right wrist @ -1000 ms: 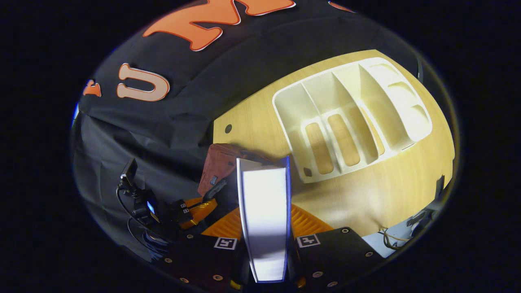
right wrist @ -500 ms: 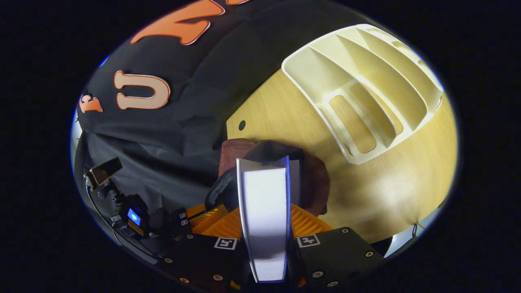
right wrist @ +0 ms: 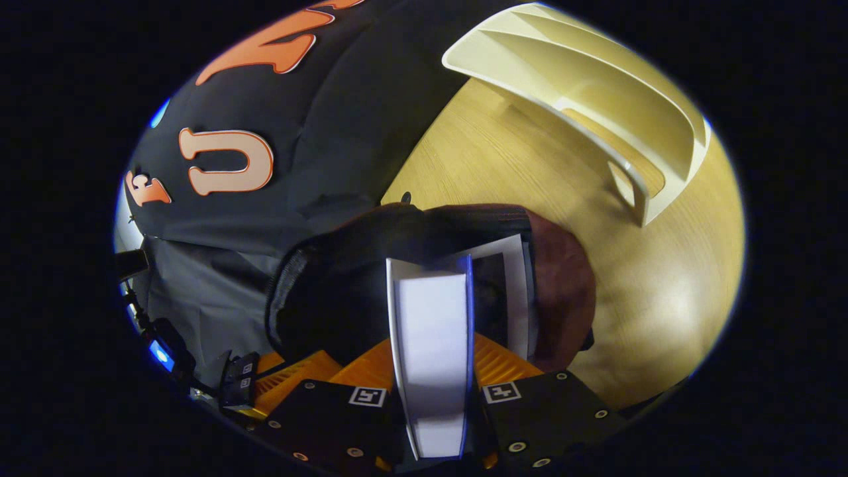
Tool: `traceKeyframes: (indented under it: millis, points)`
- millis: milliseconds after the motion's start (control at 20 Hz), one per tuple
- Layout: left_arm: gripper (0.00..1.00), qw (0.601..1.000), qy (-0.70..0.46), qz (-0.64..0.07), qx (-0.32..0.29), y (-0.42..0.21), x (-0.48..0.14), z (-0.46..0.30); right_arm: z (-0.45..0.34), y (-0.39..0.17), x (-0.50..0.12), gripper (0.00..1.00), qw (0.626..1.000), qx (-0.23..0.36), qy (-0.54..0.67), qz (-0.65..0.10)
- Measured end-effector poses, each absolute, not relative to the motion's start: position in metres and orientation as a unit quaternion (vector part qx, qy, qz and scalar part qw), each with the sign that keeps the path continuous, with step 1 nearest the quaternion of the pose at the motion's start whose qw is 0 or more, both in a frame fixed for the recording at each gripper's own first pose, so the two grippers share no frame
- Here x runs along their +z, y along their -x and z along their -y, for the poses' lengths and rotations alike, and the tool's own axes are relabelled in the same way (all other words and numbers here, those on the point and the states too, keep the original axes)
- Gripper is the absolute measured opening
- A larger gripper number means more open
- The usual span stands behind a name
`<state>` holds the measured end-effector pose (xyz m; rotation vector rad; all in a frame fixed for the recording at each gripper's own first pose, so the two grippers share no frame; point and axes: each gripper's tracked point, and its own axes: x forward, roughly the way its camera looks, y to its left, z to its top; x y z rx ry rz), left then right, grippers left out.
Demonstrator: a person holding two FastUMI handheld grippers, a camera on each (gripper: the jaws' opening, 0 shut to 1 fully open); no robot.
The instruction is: Open the schoolbag, grab two books from the bookshelf and put them into the schoolbag.
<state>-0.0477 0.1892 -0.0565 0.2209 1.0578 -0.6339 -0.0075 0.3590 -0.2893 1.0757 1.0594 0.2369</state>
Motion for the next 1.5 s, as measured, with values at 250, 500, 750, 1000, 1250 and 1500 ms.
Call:
traceKeyframes:
  millis: [250, 500, 750, 1000, 1250, 1500]
  points:
    - [0.02, 0.812, -0.101, -0.49, -0.299, 0.053, -0.042, -0.182, -0.369, -0.006, -0.303, 0.39, 0.731, 0.098, -0.494, -0.461]
    - [0.02, 0.81, -0.107, -0.488, -0.306, 0.053, -0.041, -0.179, -0.384, -0.02, -0.312, 0.39, 0.735, 0.103, -0.502, -0.443]
    - [0.02, 0.811, -0.098, -0.491, -0.303, 0.054, -0.037, -0.185, -0.399, -0.031, -0.32, 0.38, 0.744, 0.108, -0.508, -0.421]
    - [0.02, 0.812, -0.081, -0.495, -0.298, 0.053, -0.044, -0.187, -0.389, -0.033, -0.351, 0.43, 0.764, 0.051, -0.455, -0.456]
    - [0.1, 0.808, -0.032, -0.496, -0.316, 0.062, -0.054, -0.174, -0.34, -0.027, -0.343, 0.89, 0.798, 0.013, -0.405, -0.445]
    - [0.29, 0.799, 0.007, -0.487, -0.352, 0.072, -0.062, -0.142, -0.27, -0.02, -0.33, 0.96, 0.834, -0.033, -0.352, -0.423]
